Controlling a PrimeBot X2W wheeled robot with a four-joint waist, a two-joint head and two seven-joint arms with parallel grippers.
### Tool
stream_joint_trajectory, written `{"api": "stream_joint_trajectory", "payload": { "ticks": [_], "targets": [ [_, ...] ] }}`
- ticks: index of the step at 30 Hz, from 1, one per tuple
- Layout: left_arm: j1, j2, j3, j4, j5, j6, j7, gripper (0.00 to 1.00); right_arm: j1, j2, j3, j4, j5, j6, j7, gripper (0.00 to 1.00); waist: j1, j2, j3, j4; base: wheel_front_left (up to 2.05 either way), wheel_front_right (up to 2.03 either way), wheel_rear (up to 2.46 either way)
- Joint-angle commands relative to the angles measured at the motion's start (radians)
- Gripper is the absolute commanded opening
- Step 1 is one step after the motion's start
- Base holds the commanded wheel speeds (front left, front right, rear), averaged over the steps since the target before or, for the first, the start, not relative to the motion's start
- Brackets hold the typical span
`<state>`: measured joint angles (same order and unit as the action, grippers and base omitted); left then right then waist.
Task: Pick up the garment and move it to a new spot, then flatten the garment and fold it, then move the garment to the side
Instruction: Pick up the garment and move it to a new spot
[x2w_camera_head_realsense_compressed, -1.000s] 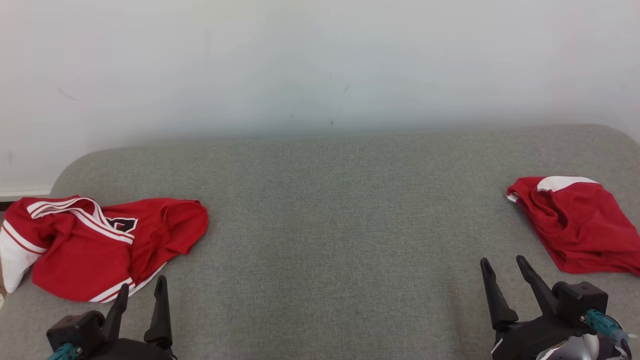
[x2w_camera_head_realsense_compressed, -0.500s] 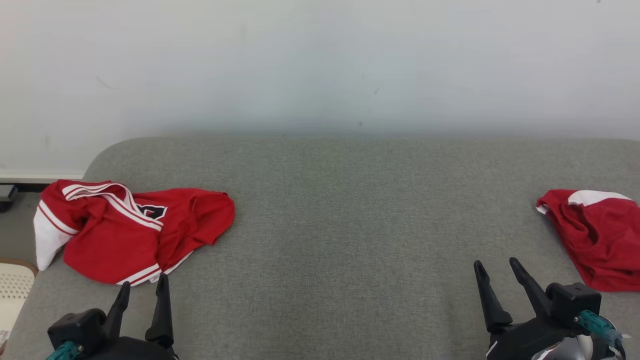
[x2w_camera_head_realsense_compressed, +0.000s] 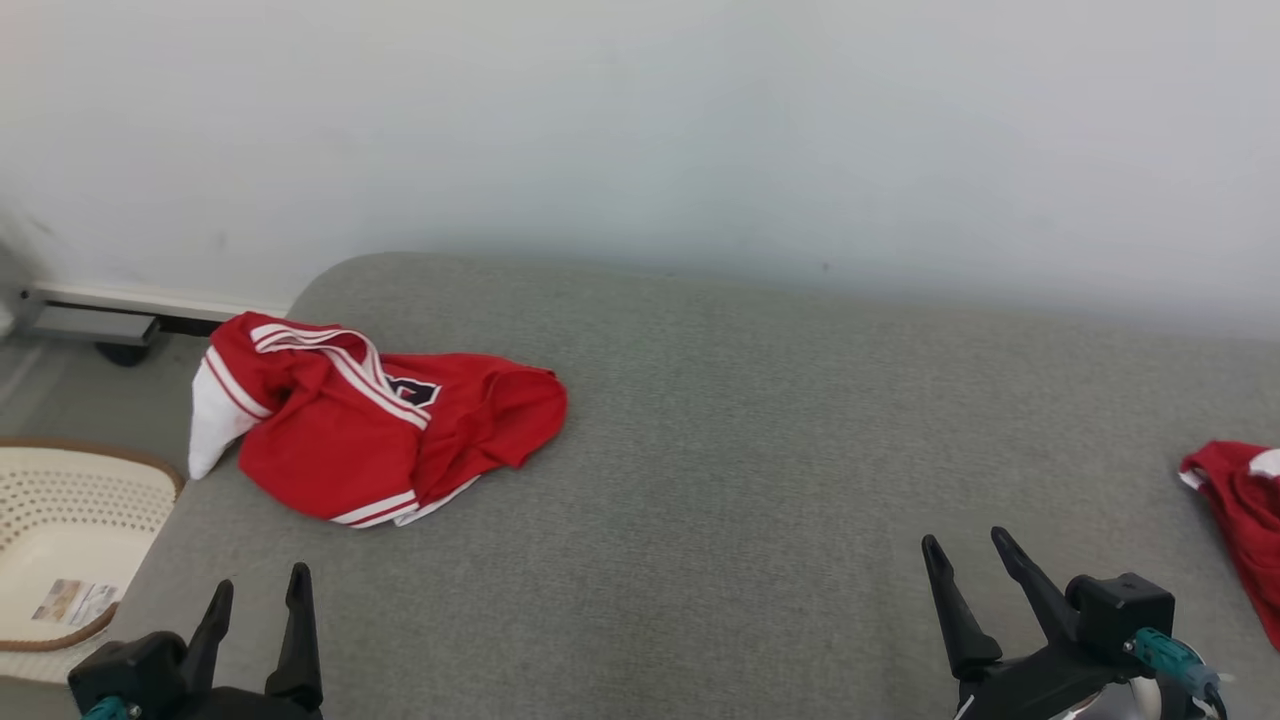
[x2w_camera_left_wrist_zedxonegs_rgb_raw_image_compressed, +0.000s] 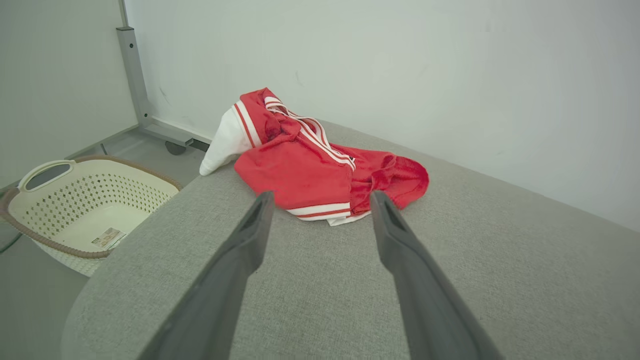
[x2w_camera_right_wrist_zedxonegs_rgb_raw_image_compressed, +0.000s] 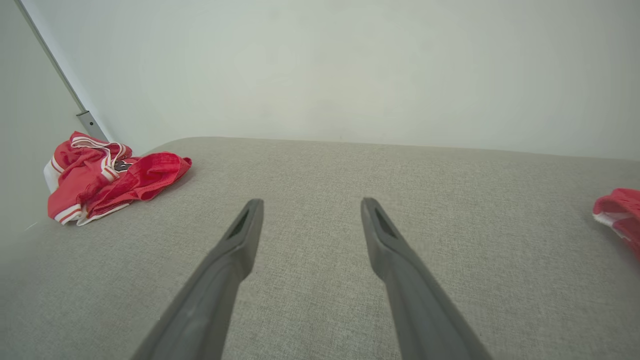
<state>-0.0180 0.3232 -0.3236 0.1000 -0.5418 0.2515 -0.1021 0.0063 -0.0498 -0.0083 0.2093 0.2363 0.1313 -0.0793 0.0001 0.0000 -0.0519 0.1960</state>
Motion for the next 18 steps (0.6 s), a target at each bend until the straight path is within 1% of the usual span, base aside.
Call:
{"api": "stream_joint_trajectory", "payload": {
  "ticks": [1,10,18],
  "targets": [
    [0.014,0.011,0.005,-0.008,-0.008,0.003,0.004,1.0,-0.003,-0.002,0.0,0.002,0.01,-0.001,-0.006,1.0,-0.0001,0.0,-0.003,0.038,0.0,0.0,0.0],
    [0.025,0.031,0.007,-0.033,-0.006,0.014,0.014,1.0,-0.008,-0.002,0.017,0.007,0.019,-0.001,-0.021,1.0,-0.0001,0.0,0.002,0.088,0.0,0.0,0.0],
    [0.027,0.038,0.005,-0.045,-0.004,0.019,0.016,1.0,-0.011,-0.002,0.029,0.013,0.017,-0.001,-0.023,1.0,-0.0001,0.0,0.003,0.1,0.0,0.0,0.0]
  ]
}}
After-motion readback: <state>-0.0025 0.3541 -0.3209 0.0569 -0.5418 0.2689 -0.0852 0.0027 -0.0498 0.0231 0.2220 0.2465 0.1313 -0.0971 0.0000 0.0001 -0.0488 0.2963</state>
